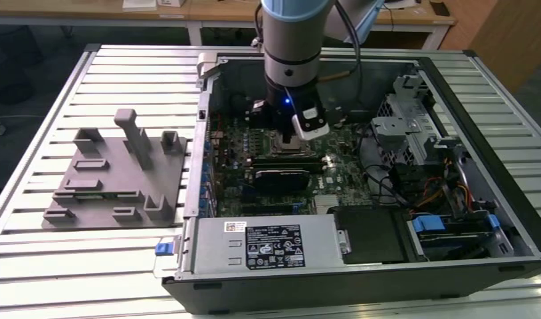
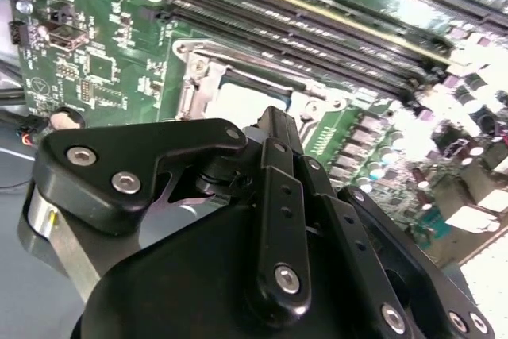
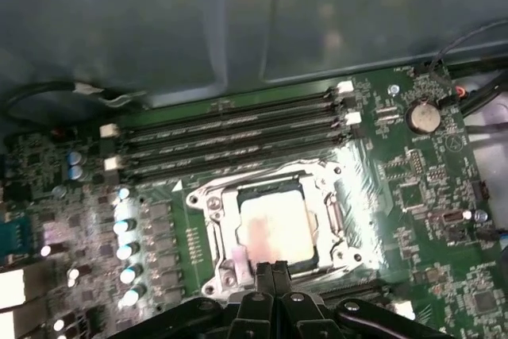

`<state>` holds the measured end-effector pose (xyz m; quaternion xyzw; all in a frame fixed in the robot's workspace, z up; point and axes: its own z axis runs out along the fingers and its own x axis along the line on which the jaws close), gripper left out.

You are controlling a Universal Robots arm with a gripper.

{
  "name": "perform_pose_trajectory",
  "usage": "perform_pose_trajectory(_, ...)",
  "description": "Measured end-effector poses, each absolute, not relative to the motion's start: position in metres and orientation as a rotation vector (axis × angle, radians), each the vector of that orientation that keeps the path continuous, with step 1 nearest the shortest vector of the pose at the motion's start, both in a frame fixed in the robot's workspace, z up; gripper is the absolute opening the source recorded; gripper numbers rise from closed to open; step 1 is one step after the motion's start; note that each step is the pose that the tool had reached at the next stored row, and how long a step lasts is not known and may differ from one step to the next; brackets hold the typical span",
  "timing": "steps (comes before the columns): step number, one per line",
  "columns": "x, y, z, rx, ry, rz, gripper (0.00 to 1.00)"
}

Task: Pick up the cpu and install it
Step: 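Install the second cpu locking lever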

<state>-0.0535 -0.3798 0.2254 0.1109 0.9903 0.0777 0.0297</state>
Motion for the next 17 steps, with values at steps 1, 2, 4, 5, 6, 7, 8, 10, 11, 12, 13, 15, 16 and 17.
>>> perform_pose_trajectory(1, -0.052, -0.377, 0.225, 0.342, 3.054, 0.237, 0.11)
perform_pose_trajectory(2, -0.05, -0.375, 0.225, 0.342, 3.055, 0.235, 0.11)
perform_pose_trajectory(4, -0.046, -0.372, 0.224, 0.342, 3.055, 0.227, 0.11)
perform_pose_trajectory(5, -0.044, -0.371, 0.224, 0.342, 3.056, 0.223, 0.11)
perform_pose_trajectory(6, -0.042, -0.369, 0.223, 0.342, 3.056, 0.218, 0.11)
perform_pose_trajectory(7, -0.04, -0.368, 0.223, 0.342, 3.056, 0.212, 0.11)
perform_pose_trajectory(8, -0.039, -0.367, 0.223, 0.341, 3.056, 0.204, 0.11)
perform_pose_trajectory(10, -0.039, -0.366, 0.223, 0.341, 3.057, 0.201, 0.11)
perform_pose_trajectory(11, -0.039, -0.366, 0.223, 0.341, 3.056, 0.201, 0.11)
perform_pose_trajectory(12, -0.039, -0.366, 0.223, 0.341, 3.057, 0.201, 0.11)
perform_pose_trajectory(13, -0.039, -0.366, 0.223, 0.341, 3.056, 0.201, 0.11)
perform_pose_trajectory(15, -0.039, -0.366, 0.223, 0.341, 3.057, 0.201, 0.11)
perform_pose_trajectory(16, -0.039, -0.366, 0.223, 0.341, 3.057, 0.201, 0.11)
perform_pose_trajectory(17, -0.039, -0.366, 0.223, 0.341, 3.056, 0.201, 0.11)
